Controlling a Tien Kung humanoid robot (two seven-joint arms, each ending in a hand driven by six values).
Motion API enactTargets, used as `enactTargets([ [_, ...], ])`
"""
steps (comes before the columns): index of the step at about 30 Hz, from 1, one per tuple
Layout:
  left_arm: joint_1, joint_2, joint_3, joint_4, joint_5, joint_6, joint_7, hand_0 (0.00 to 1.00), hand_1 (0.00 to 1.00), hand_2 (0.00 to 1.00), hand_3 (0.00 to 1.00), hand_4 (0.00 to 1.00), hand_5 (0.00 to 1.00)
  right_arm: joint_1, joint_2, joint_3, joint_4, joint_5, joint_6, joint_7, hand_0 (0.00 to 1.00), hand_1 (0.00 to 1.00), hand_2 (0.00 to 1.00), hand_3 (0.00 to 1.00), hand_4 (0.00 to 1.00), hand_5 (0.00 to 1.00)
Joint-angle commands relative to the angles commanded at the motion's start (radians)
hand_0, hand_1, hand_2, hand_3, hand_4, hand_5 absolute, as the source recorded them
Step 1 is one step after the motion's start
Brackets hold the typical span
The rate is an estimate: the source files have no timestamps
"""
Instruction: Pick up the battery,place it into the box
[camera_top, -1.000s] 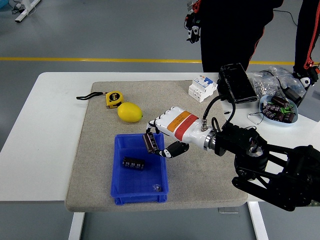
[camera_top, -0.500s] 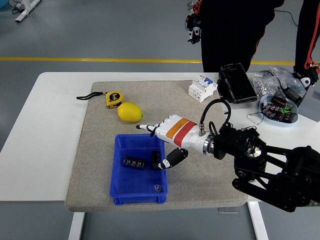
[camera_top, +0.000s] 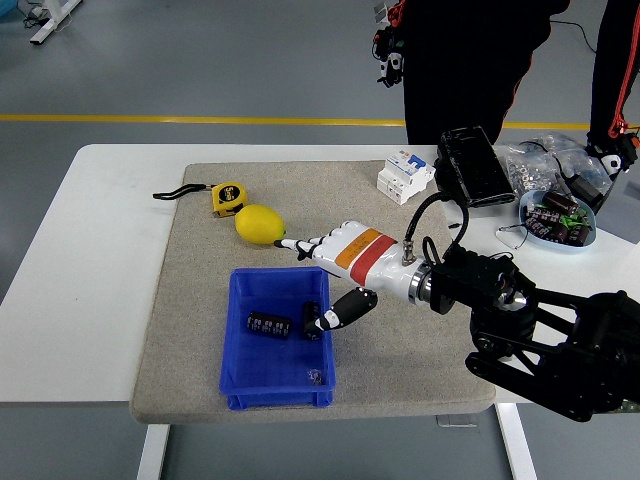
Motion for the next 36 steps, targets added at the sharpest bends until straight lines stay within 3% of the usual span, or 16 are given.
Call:
enactTargets([
  [9,0.002,-0.002,-0.002,0.0,0.0,0.0,0.0,0.563,0.575,0.628,0.581,0.63,0.591,-0.035,-0.028,0.08,0.006,0.073,-0.028,-0.001,0.34,0.515,0.734,0.998,0.998,0.567],
  [10,0.003,-0.002,-0.002,0.001,0.0,0.0,0.0,0.564,0.576,0.626,0.58,0.631,0.593,-0.04,-0.031,0.087,0.007,0.088,-0.034,0.001,0.464,0.603,0.787,0.994,0.998,0.565],
  [15,0.004,-0.002,-0.003,0.001,0.001,0.0,0.001,0.564,0.576,0.626,0.58,0.631,0.593,-0.083,-0.053,0.135,0.009,0.236,-0.095,0.041,0.464,0.603,0.787,0.994,0.998,0.565],
  [16,0.004,-0.002,-0.003,0.001,0.002,0.0,0.001,0.564,0.576,0.627,0.581,0.63,0.592,-0.09,-0.057,0.142,0.01,0.275,-0.102,0.05,0.721,0.746,0.869,0.958,0.998,0.569],
  [21,0.005,-0.002,0.002,0.001,-0.005,0.002,-0.001,0.564,0.576,0.627,0.581,0.63,0.592,-0.14,-0.077,0.193,0.01,0.49,-0.128,0.132,0.721,0.746,0.869,0.958,0.998,0.569],
  [22,0.004,-0.002,0.002,0.001,-0.006,0.002,-0.001,0.563,0.575,0.624,0.58,0.629,0.592,-0.151,-0.081,0.205,0.012,0.529,-0.125,0.153,0.803,0.81,0.884,0.94,0.998,0.643],
  [27,0.005,-0.002,0.005,0.001,-0.01,0.004,-0.002,0.563,0.575,0.624,0.58,0.629,0.592,-0.208,-0.1,0.27,0.027,0.74,-0.092,0.257,0.803,0.81,0.884,0.94,0.998,0.643],
  [28,0.005,-0.002,0.005,0.001,-0.01,0.004,-0.002,0.563,0.575,0.624,0.58,0.628,0.592,-0.218,-0.104,0.279,0.029,0.785,-0.084,0.274,0.83,0.823,0.864,0.927,0.998,0.795],
  [33,0.006,-0.002,0.007,0.002,-0.012,0.005,-0.003,0.563,0.575,0.624,0.58,0.628,0.592,-0.278,-0.116,0.34,0.026,0.993,-0.033,0.294,0.83,0.823,0.864,0.927,0.998,0.795],
  [34,0.006,-0.002,0.008,0.002,-0.012,0.005,-0.003,0.564,0.573,0.622,0.58,0.629,0.593,-0.29,-0.116,0.351,0.023,1.032,-0.027,0.297,0.856,0.838,0.857,0.93,0.998,0.905],
  [36,0.005,-0.003,0.007,0.002,-0.012,0.005,-0.003,0.564,0.573,0.622,0.58,0.629,0.593,-0.311,-0.115,0.372,0.016,1.117,-0.01,0.306,0.856,0.838,0.857,0.93,0.998,0.905],
])
